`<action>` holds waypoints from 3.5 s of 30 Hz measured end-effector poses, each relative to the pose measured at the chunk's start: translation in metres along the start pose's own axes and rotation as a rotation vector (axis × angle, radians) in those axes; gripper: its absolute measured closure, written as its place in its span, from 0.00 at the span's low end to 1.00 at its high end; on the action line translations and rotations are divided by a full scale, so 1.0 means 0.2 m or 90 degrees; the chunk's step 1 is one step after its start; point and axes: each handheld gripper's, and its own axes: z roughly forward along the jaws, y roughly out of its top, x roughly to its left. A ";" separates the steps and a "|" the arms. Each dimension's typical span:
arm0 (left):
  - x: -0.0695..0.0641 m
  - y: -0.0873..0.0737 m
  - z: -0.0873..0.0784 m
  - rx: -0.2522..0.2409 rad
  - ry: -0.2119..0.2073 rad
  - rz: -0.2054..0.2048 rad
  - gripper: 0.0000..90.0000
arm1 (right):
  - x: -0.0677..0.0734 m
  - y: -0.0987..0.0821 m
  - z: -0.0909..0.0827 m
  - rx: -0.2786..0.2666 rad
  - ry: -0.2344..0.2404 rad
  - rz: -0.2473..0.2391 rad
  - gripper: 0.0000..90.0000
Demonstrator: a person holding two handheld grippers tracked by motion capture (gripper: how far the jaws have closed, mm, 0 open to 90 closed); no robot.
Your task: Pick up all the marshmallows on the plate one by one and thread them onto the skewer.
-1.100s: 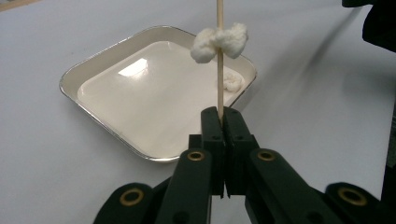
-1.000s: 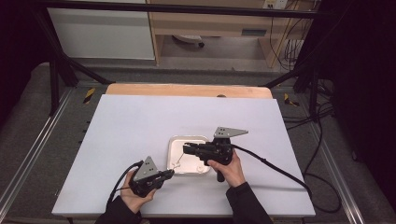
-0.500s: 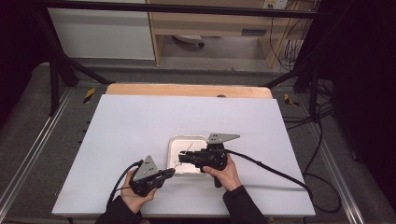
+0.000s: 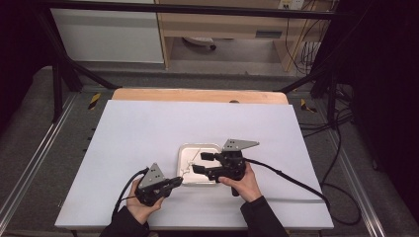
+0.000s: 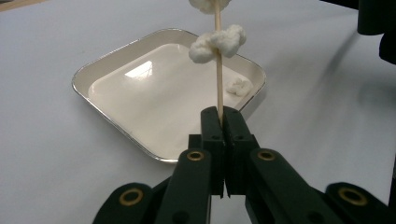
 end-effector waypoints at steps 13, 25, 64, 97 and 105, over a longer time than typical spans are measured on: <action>0.02 -0.01 -0.01 0.008 0.007 -0.013 0.98 | -0.07 -0.08 -0.02 0.124 -0.123 -0.063 0.22; 0.02 -0.01 0.00 0.013 0.006 -0.014 0.98 | -0.12 -0.16 0.05 0.243 -0.165 -0.108 0.43; 0.02 -0.01 0.00 0.014 0.001 -0.012 0.98 | -0.13 -0.13 -0.03 0.184 -0.117 -0.082 0.80; 0.00 0.00 0.00 0.013 -0.012 0.004 0.98 | -0.11 0.16 -0.22 -0.075 -0.014 0.054 0.80; -0.01 0.00 0.00 0.010 -0.015 0.010 0.98 | -0.11 0.18 -0.16 -0.071 0.006 0.065 0.80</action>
